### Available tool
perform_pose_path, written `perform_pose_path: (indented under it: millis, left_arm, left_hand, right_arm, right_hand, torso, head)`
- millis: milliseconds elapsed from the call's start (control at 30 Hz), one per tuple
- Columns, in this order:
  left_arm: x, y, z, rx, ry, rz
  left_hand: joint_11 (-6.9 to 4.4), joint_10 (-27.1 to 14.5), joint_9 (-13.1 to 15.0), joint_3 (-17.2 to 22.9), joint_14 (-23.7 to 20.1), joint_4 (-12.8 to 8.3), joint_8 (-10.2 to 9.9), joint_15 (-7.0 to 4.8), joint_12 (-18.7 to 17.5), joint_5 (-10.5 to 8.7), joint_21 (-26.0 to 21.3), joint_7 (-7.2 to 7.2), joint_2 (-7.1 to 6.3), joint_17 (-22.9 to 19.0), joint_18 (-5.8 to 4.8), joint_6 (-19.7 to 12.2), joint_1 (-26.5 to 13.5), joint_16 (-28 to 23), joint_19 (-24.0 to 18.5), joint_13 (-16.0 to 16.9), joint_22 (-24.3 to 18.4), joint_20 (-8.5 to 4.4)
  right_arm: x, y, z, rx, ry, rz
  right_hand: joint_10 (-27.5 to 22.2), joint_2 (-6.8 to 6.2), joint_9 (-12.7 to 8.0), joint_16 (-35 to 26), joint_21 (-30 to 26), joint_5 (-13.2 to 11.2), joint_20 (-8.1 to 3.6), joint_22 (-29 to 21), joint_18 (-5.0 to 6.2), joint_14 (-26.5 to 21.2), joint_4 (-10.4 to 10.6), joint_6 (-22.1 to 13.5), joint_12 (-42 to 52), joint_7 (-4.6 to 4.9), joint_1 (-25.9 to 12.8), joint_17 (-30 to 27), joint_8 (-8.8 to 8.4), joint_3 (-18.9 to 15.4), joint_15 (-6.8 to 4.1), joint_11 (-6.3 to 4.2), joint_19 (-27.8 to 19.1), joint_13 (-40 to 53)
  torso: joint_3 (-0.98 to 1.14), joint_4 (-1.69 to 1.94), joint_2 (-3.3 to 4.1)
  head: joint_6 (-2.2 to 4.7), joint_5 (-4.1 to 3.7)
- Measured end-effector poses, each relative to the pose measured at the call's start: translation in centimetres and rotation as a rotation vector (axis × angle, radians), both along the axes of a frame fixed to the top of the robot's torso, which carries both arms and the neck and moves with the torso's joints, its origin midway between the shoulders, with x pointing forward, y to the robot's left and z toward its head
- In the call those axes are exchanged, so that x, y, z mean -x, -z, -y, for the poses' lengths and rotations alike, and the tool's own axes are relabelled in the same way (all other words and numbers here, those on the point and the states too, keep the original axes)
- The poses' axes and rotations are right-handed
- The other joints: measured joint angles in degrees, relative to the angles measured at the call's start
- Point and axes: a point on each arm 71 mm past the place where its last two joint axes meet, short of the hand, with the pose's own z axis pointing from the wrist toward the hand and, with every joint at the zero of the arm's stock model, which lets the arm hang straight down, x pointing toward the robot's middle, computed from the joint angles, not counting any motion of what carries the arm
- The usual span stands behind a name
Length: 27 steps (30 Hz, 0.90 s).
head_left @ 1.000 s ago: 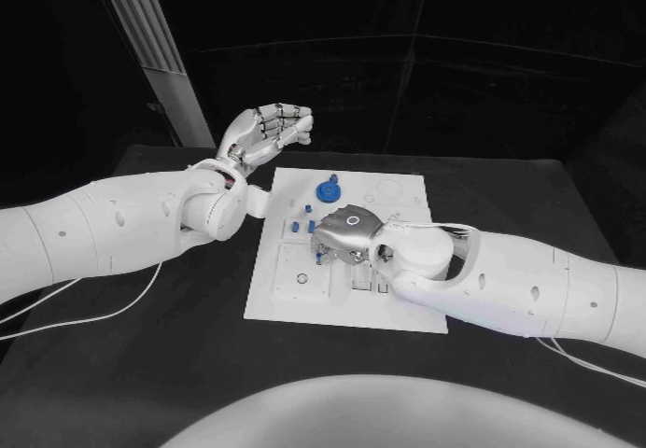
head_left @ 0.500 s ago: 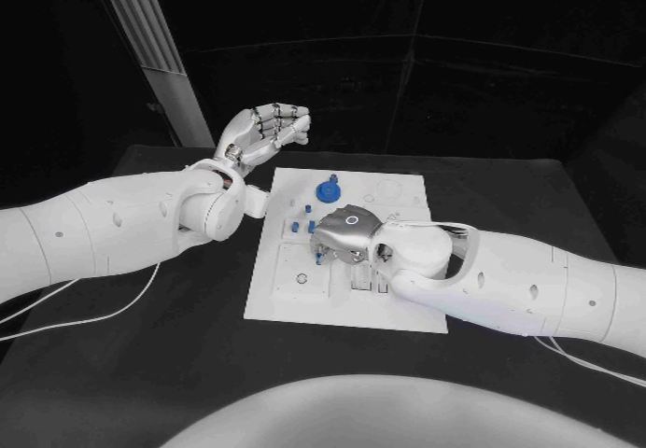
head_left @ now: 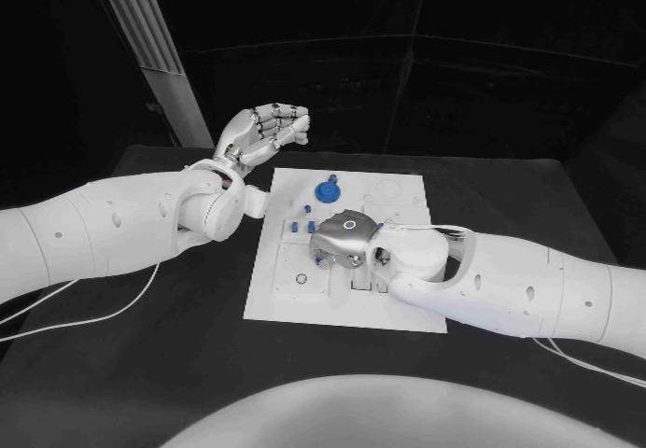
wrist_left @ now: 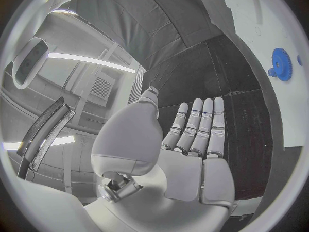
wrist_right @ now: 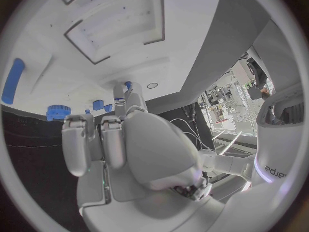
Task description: Assemble the parts on the task board
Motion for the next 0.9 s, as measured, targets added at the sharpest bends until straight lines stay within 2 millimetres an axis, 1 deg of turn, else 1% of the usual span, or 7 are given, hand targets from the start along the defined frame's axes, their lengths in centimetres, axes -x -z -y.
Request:
perform_pose_path:
  millis: [300,433,567,667,733,867,900]
  left_arm:
    - [0.0,0.0,0.0,0.000,-0.001,0.000]
    - [0.0,0.0,0.0,0.000,-0.001,0.000]
    - [0.0,0.0,0.0,0.000,-0.001,0.000]
    - [0.0,0.0,0.0,0.000,0.000,0.000]
    - [0.0,0.0,0.0,0.000,0.000,0.000]
    - [0.0,0.0,0.0,0.000,0.001,0.000]
    - [0.0,0.0,0.0,0.000,0.001,0.000]
  left_hand:
    - [0.00,0.00,0.00,0.00,0.00,0.00,0.00,0.00,0.00,0.00,0.00,0.00,0.00,-0.05,0.00,0.00,0.00,0.00,0.00,0.00,0.00,0.00]
    - [0.00,0.00,-0.02,0.00,0.00,0.00,0.00,0.00,0.00,0.00,0.00,0.00,0.00,-0.05,0.00,0.00,0.00,0.00,0.00,0.00,0.00,0.00]
    - [0.00,0.00,-0.04,0.00,0.00,0.00,0.00,0.00,0.00,0.00,0.00,0.00,0.00,-0.05,0.00,0.00,0.00,0.00,0.00,0.00,0.00,0.00]
    - [0.00,0.00,-0.04,0.00,0.00,0.00,0.00,0.00,0.00,0.00,0.00,0.00,0.00,-0.05,0.00,0.00,0.00,0.00,0.00,0.00,0.01,0.00]
    - [0.00,0.00,-0.04,0.00,0.00,0.00,0.00,0.00,0.08,0.00,0.00,0.00,0.00,-0.15,0.00,0.00,0.00,0.20,0.00,0.00,0.01,0.00]
    - [0.00,0.00,-0.04,0.00,0.00,0.00,0.00,0.00,0.22,0.00,0.00,0.00,0.00,-0.20,0.00,0.00,0.00,0.22,0.00,0.01,0.01,0.00]
    - [0.00,0.00,-0.04,0.00,0.00,0.00,0.00,0.00,0.22,0.00,0.00,0.00,0.00,-0.19,0.00,0.00,0.00,0.22,0.00,0.01,0.01,0.00]
  right_arm:
    - [0.1,0.1,0.1,0.011,0.003,-0.006]
    - [0.2,0.2,0.1,0.015,0.005,-0.008]
    - [0.2,0.2,0.1,0.013,0.011,-0.005]
    - [0.1,0.3,0.4,0.005,0.020,0.001]
    - [0.1,0.3,0.7,-0.007,0.029,0.009]
    - [0.1,-0.1,1.7,-0.069,0.048,0.037]
    - [0.1,-0.3,2.1,-0.091,0.054,0.042]
  right_hand:
    - [-0.47,0.00,-0.04,0.00,0.00,0.00,0.00,0.00,0.00,0.00,0.00,-0.20,-0.23,0.21,0.00,0.01,-0.29,0.00,0.00,0.38,0.00,0.00]
    - [-2.64,-1.84,-0.09,0.00,-0.54,0.02,0.66,0.00,0.00,0.12,0.70,-2.71,-0.23,1.70,-1.85,-0.01,-1.87,-1.07,0.99,1.39,0.00,-0.13]
    - [-7.02,-4.54,-0.19,0.00,-2.35,0.02,2.20,0.00,0.00,0.02,0.56,-7.21,-0.10,4.06,-6.81,0.00,-4.77,-3.61,3.13,3.41,-0.06,0.13]
    - [-10.10,-6.70,-0.16,-0.87,-3.54,0.02,3.01,0.00,0.01,0.02,0.46,-9.53,-0.15,4.83,-11.33,0.00,-5.35,-4.10,3.70,4.28,-0.07,0.05]
    - [-11.09,-8.97,-0.05,-1.48,-3.70,0.02,3.31,0.00,0.01,0.11,0.19,-10.27,-0.06,4.65,-14.60,-0.01,-5.35,-1.92,3.80,4.51,-0.18,0.20]
    - [-11.58,-14.87,0.15,-3.54,-4.85,0.02,3.83,0.00,0.00,0.11,0.75,-10.27,1.43,4.65,-20.47,0.00,-5.33,6.75,3.80,4.61,-0.07,0.48]
    - [-11.58,-15.07,0.23,-3.67,-4.85,0.02,3.83,0.00,0.00,0.11,0.74,-10.27,1.57,4.65,-20.67,-0.01,-5.28,7.53,3.79,4.61,-0.07,0.51]
  torso:
    - [0.02,0.00,0.00]
    - [0.02,0.00,0.02]
    - [0.02,-0.01,0.03]
    - [0.02,-0.01,0.04]
    - [0.02,-0.03,0.04]
    - [0.02,-0.04,0.04]
    - [0.02,-0.04,0.04]
  head:
    - [0.00,0.02]
    - [0.00,-0.05]
    - [0.00,-0.06]
    - [0.00,-0.05]
    - [0.00,-0.01]
    - [0.00,0.14]
    - [0.00,0.19]
